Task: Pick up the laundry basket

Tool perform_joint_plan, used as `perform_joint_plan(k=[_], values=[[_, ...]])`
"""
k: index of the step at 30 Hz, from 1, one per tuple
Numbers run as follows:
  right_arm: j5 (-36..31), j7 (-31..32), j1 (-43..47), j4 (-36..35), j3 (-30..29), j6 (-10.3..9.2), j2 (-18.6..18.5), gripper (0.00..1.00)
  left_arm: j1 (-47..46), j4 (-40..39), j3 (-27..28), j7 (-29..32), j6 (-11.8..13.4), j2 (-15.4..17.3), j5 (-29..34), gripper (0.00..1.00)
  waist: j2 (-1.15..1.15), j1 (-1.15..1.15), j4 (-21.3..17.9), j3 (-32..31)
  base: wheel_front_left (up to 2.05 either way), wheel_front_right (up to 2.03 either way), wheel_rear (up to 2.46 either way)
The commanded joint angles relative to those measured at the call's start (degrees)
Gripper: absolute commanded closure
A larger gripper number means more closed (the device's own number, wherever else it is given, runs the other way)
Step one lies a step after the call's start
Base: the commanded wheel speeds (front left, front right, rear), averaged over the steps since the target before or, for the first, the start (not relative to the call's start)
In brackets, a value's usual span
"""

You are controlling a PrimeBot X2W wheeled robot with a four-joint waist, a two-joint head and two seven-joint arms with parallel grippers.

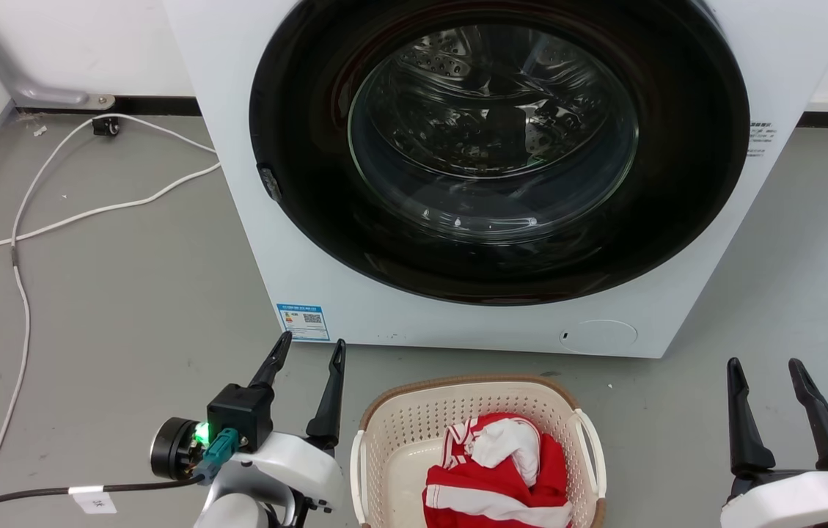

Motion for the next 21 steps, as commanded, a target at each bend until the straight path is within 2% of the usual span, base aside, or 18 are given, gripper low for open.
perform_joint_plan(k=[1, 21], values=[[0.1, -0.2, 0.1, 0.3, 0.0, -0.01, -0.2, 0.0, -0.7, 0.2, 0.0, -0.4, 0.0, 0.1, -0.2, 0.0, 0.0, 0.0, 0.0, 0.1, 0.0, 0.0, 0.0], [-0.1, -0.5, -1.1, 2.2, 0.0, -0.02, -0.2, 0.0, -1.0, 1.3, -0.2, -0.4, 0.5, 0.1, -0.8, 0.0, 0.0, 0.0, 0.1, 0.0, 0.0, 0.0, 0.0]])
